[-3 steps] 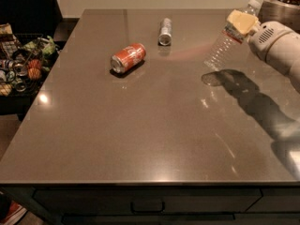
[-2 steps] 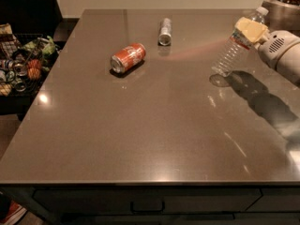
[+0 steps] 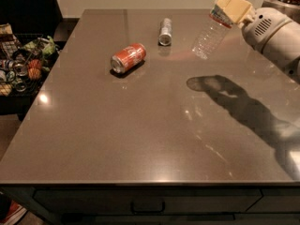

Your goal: Place water bottle upright

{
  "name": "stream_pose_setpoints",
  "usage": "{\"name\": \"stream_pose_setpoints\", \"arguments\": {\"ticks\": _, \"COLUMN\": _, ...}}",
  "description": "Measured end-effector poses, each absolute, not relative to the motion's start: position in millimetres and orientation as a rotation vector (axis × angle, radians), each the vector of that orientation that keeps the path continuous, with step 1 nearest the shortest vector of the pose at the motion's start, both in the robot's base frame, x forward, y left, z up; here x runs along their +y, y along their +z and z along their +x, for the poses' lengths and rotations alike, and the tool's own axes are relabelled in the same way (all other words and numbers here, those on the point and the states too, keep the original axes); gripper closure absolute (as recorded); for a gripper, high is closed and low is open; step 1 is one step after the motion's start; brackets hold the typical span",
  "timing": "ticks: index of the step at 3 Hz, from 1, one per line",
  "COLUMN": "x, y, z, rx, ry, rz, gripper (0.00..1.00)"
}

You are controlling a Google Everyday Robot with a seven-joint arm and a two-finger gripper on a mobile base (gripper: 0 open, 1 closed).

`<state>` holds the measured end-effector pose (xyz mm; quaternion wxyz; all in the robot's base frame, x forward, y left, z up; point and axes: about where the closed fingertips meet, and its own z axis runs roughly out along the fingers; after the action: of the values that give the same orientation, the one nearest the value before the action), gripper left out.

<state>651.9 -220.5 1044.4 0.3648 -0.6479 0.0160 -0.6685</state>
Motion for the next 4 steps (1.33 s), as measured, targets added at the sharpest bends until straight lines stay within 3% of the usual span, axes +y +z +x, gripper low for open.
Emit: {"name": "stream_pose_setpoints", "arguments": {"ticks": 4, "x": -206.8, "y": 1035.7, "z": 641.1, "rx": -0.258, "ry": -1.786, "rz": -1.753, "gripper": 1.0}}
